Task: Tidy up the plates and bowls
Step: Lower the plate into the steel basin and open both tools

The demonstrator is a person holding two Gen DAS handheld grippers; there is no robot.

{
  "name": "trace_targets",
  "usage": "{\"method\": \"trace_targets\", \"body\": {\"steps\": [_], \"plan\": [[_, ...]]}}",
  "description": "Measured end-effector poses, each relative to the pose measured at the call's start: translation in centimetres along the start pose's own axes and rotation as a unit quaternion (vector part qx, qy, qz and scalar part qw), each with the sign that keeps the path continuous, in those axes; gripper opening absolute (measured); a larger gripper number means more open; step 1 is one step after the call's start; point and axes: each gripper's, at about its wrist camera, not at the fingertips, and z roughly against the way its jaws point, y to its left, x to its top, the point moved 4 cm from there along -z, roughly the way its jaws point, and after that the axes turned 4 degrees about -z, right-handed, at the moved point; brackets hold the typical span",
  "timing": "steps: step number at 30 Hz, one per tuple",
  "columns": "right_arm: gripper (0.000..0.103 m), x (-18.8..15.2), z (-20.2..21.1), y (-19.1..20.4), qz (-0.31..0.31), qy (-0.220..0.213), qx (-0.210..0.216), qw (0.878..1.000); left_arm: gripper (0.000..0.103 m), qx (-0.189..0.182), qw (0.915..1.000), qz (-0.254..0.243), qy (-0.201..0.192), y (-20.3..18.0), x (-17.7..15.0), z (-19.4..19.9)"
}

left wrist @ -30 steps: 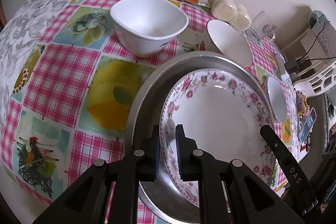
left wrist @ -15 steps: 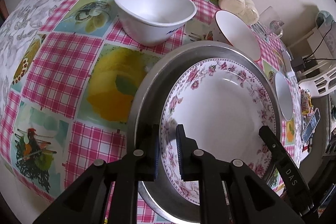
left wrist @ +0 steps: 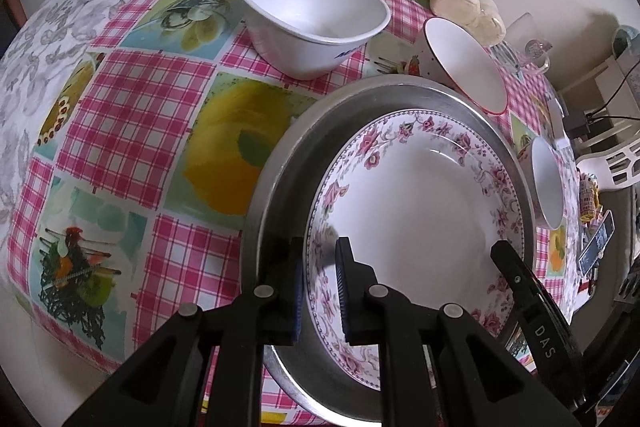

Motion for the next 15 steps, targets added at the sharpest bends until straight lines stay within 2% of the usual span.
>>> {"method": "trace_targets", "body": {"steps": [12,15], "plan": [[0.020,-0.28,0.09,0.13,0.006,0.007,-0.001,1.000,0.013,0.004,1.0000,0.003,0.002,-0.01,-0.08,0.04],[0.020,-0.24,0.08,0.06,0.003,0.008,0.001,1.000,0.016,0.001,1.0000,0.006,0.002,0.12,-0.09,0.08]]}}
